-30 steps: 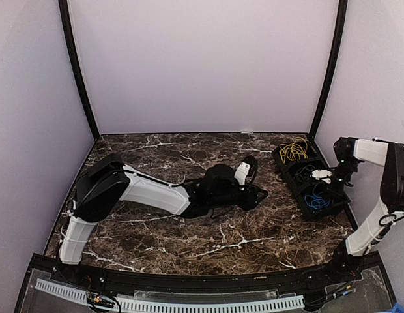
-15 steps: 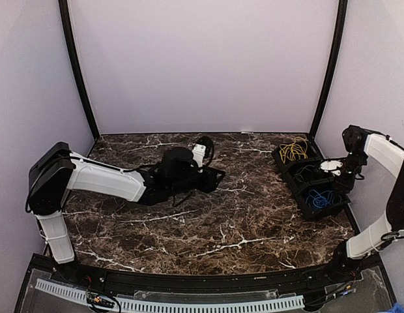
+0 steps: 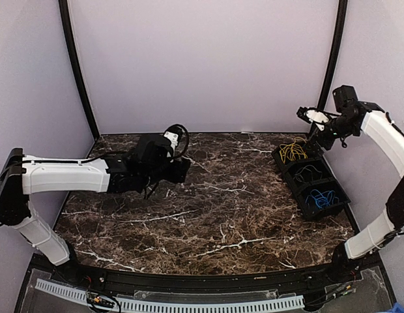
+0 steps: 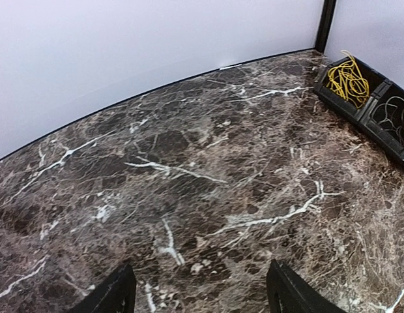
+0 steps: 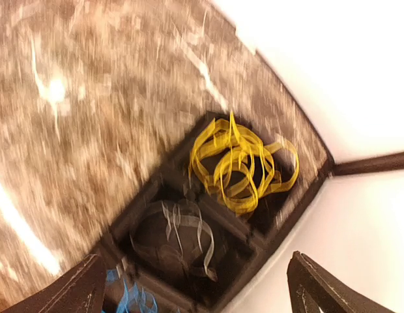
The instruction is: Untangle the cables
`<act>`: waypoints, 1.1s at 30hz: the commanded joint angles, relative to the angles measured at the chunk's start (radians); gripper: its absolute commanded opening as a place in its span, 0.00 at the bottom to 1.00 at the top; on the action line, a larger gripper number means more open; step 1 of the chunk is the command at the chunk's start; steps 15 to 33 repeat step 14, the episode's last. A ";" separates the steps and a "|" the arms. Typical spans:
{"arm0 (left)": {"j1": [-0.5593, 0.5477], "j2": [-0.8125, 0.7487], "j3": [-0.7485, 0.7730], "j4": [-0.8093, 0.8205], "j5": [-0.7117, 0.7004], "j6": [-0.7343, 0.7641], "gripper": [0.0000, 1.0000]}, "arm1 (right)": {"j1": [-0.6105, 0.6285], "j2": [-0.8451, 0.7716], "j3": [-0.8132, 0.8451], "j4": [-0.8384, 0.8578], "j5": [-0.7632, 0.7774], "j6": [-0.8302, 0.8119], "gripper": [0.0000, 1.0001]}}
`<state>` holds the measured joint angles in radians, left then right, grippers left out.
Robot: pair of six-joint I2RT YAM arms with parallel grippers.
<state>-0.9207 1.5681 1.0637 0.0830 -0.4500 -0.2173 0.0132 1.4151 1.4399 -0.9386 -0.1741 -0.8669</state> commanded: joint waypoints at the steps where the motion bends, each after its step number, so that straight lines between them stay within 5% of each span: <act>1: 0.064 -0.140 0.032 -0.174 -0.037 -0.027 0.73 | 0.031 0.031 -0.040 0.397 -0.188 0.335 0.99; 5: 0.126 -0.233 0.043 -0.246 -0.059 -0.016 0.74 | 0.051 0.032 -0.097 0.638 -0.239 0.566 0.99; 14: 0.258 -0.372 -0.009 -0.181 -0.029 0.113 0.79 | 0.112 0.066 -0.123 0.746 -0.412 0.743 0.98; 33: 0.258 -0.372 -0.009 -0.181 -0.029 0.113 0.79 | 0.112 0.066 -0.123 0.746 -0.412 0.743 0.98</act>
